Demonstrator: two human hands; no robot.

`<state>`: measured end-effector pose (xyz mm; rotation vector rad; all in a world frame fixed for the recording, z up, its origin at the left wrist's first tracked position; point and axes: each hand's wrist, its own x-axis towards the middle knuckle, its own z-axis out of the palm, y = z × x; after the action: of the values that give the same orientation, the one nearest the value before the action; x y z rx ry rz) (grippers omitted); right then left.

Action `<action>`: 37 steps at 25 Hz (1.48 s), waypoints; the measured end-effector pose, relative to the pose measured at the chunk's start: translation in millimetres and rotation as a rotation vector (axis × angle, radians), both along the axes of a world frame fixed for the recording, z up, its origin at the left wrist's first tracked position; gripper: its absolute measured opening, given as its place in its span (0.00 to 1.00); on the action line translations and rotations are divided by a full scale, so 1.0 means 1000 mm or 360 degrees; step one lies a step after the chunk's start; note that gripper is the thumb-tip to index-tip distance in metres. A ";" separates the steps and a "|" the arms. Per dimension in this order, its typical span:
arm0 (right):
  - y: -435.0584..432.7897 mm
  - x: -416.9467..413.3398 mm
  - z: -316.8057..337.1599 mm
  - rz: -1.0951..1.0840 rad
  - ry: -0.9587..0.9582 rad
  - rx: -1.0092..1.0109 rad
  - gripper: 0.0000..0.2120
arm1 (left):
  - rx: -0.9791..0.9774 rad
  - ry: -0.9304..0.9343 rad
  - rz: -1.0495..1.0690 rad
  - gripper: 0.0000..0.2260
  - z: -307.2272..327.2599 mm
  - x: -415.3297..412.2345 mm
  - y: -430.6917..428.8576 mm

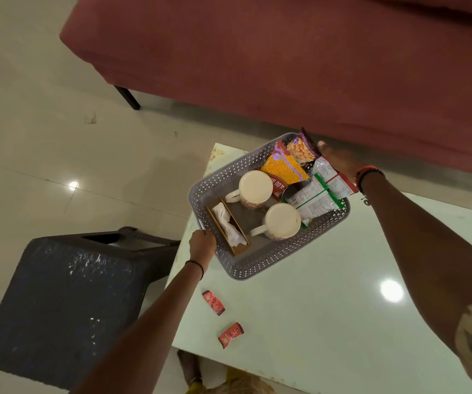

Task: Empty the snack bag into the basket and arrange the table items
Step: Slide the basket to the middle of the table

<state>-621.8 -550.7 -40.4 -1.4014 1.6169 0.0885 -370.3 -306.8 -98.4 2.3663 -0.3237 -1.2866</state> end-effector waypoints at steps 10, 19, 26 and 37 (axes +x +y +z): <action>0.006 0.002 -0.003 -0.0384 -0.0009 -0.0182 0.34 | -0.0033 0.0056 0.0043 0.14 0.012 0.004 -0.003; 0.076 -0.028 0.027 -0.0669 0.0058 -0.0220 0.24 | -0.0061 -0.0030 -0.0184 0.08 0.058 0.016 0.025; 0.172 -0.067 0.055 -0.0887 -0.0049 -0.0164 0.21 | -0.0045 -0.0091 -0.0430 0.08 0.113 0.021 0.070; 0.320 -0.171 0.101 -0.1167 -0.0132 -0.0163 0.13 | -0.0103 -0.0102 -0.0761 0.09 0.172 -0.057 0.153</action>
<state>-793.1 -230.8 60.2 -0.7959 1.9845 -0.4790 -427.5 -153.4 73.2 2.3589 -0.9831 -1.3711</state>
